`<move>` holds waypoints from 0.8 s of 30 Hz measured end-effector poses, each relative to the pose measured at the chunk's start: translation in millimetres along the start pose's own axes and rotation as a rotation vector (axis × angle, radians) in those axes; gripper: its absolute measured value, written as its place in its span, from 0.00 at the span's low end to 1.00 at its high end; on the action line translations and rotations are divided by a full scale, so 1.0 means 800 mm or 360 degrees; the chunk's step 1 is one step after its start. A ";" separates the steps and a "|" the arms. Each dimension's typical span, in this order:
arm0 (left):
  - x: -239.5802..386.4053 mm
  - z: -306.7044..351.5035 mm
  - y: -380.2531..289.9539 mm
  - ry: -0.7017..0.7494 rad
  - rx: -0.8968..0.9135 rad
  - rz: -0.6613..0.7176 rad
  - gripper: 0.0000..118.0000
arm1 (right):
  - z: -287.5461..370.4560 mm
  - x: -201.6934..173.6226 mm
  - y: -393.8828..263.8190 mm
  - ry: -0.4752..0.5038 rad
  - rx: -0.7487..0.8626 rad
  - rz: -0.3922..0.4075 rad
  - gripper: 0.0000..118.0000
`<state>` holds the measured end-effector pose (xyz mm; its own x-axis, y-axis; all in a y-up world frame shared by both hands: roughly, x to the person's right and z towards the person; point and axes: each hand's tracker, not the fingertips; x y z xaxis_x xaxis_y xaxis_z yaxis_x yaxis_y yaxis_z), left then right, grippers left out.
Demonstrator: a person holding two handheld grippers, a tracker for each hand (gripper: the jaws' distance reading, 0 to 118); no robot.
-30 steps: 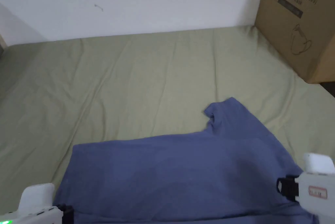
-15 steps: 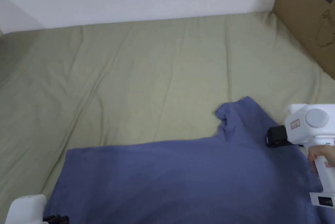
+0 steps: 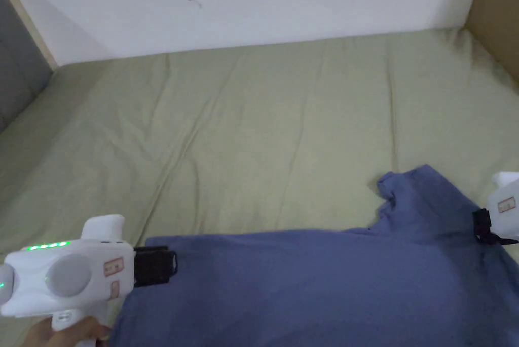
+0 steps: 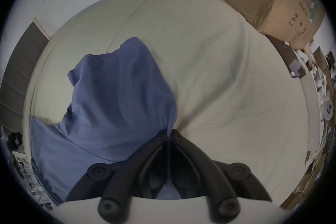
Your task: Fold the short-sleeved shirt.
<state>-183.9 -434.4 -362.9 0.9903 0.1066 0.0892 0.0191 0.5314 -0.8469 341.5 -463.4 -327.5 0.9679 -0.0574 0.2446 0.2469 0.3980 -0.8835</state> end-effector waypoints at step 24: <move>0.015 0.035 0.030 -0.0059 0.0023 -0.0101 0.04 | 0.133 -0.001 -0.020 0.0143 0.0213 -0.0026 0.01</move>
<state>-175.3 -396.9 -367.3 0.9814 0.1032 0.1618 0.0792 0.5499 -0.8315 332.0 -372.3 -270.7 0.9657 -0.1441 0.2162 0.2597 0.5147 -0.8171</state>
